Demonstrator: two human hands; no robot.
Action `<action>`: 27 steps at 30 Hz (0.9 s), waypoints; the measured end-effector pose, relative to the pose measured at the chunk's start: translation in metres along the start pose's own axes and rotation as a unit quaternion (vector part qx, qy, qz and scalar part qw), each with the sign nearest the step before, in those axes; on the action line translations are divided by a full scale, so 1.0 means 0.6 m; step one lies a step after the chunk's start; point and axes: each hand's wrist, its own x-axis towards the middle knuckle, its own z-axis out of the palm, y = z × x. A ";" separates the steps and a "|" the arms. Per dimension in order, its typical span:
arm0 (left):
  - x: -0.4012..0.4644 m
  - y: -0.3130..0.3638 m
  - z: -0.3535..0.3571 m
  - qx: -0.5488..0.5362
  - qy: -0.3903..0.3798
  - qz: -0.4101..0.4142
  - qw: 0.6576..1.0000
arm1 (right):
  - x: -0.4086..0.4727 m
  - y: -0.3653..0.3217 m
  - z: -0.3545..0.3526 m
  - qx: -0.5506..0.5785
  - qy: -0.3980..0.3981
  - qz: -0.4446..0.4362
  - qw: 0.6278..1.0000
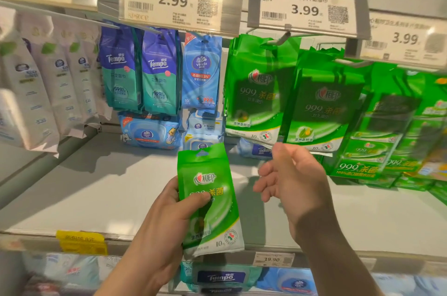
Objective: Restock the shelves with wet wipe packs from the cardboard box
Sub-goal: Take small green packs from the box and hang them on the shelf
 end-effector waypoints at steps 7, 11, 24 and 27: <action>-0.015 0.028 0.004 0.012 -0.026 0.086 0.996 | -0.036 0.029 -0.025 -0.159 -0.193 0.085 0.964; -0.021 0.038 0.015 0.007 -0.057 0.129 0.990 | -0.056 0.030 -0.030 -0.201 -0.291 0.078 0.932; -0.018 0.055 0.043 0.209 -0.189 0.252 0.926 | -0.059 -0.011 -0.047 -0.123 -0.131 -0.128 0.975; -0.018 0.064 0.048 0.207 -0.192 0.276 0.919 | -0.057 -0.025 -0.048 -0.129 -0.114 -0.143 0.975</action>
